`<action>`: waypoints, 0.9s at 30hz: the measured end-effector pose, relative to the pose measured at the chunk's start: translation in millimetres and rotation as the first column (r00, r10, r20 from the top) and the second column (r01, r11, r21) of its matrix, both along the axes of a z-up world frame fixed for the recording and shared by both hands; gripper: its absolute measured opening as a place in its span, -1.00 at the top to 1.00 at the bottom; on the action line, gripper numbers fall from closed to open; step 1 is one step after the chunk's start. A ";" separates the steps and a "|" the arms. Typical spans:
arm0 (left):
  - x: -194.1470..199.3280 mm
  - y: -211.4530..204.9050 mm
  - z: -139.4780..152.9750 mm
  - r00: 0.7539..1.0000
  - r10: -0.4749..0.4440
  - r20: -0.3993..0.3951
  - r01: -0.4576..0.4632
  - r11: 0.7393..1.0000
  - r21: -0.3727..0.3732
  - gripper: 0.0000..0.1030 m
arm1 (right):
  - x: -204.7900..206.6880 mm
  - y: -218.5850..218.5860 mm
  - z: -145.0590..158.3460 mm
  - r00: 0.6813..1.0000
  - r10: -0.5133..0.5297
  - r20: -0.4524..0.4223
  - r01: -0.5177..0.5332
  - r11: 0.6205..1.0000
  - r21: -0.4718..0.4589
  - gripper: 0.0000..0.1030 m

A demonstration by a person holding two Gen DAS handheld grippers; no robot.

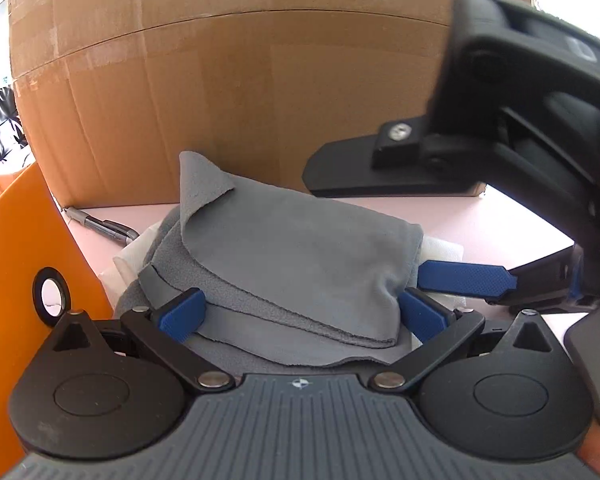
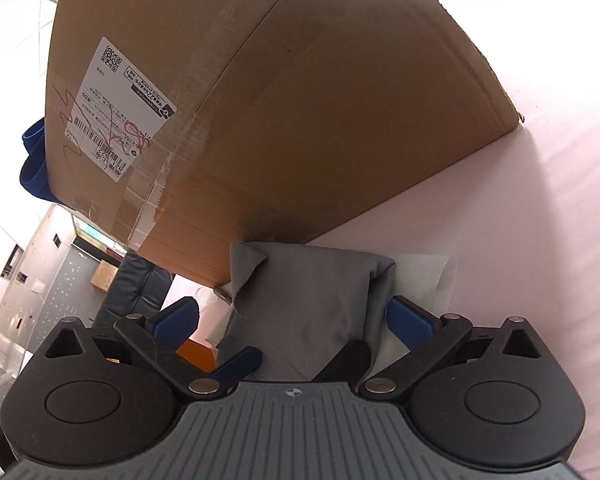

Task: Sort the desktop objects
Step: 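Lower the right gripper onto the grey cloth and close on its edge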

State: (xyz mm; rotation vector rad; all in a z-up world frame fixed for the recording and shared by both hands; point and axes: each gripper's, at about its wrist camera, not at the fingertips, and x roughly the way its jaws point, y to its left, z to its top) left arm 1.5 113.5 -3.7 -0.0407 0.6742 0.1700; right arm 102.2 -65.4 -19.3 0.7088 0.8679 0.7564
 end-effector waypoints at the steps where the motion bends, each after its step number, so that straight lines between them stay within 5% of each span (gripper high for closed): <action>1: 2.3 1.8 -0.5 1.000 0.021 0.001 -0.021 1.000 -0.005 -1.00 | -0.3 3.3 0.7 1.000 -0.017 0.015 0.017 1.000 -0.011 -0.96; 6: -0.5 1.9 -2.4 1.000 0.023 0.007 -0.023 1.000 -0.002 -1.00 | 8.6 24.1 12.8 0.993 0.067 0.094 -0.054 0.988 -0.142 -0.96; 13: 0.2 2.8 -2.9 1.000 0.027 0.009 -0.027 1.000 0.000 -1.00 | 13.5 17.8 8.0 0.984 0.131 0.120 -0.113 0.983 -0.146 -0.90; 14: 3.2 2.6 -2.5 1.000 0.027 0.009 -0.027 1.000 -0.001 -1.00 | 13.0 17.5 7.9 0.984 0.129 0.124 -0.110 0.982 -0.153 -0.82; 16: 4.7 1.2 -2.2 1.000 0.029 0.010 -0.029 1.000 0.000 -1.00 | 12.1 21.3 8.8 0.979 0.136 0.153 -0.104 0.975 -0.199 -0.37; 20: 7.6 2.5 -3.1 0.999 0.031 0.012 -0.031 1.000 0.001 -1.00 | 11.3 20.7 6.8 0.972 0.130 0.193 -0.082 0.967 -0.242 0.06; 22: 12.5 9.5 -4.1 0.999 0.032 0.013 -0.032 0.999 0.001 -1.00 | 13.0 17.9 4.7 0.976 0.107 0.188 -0.058 0.966 -0.252 0.50; 27: 7.2 2.3 -4.8 0.999 0.036 0.019 -0.036 0.999 0.012 -1.00 | 8.3 19.5 4.3 0.971 0.112 0.213 -0.050 0.959 -0.279 0.72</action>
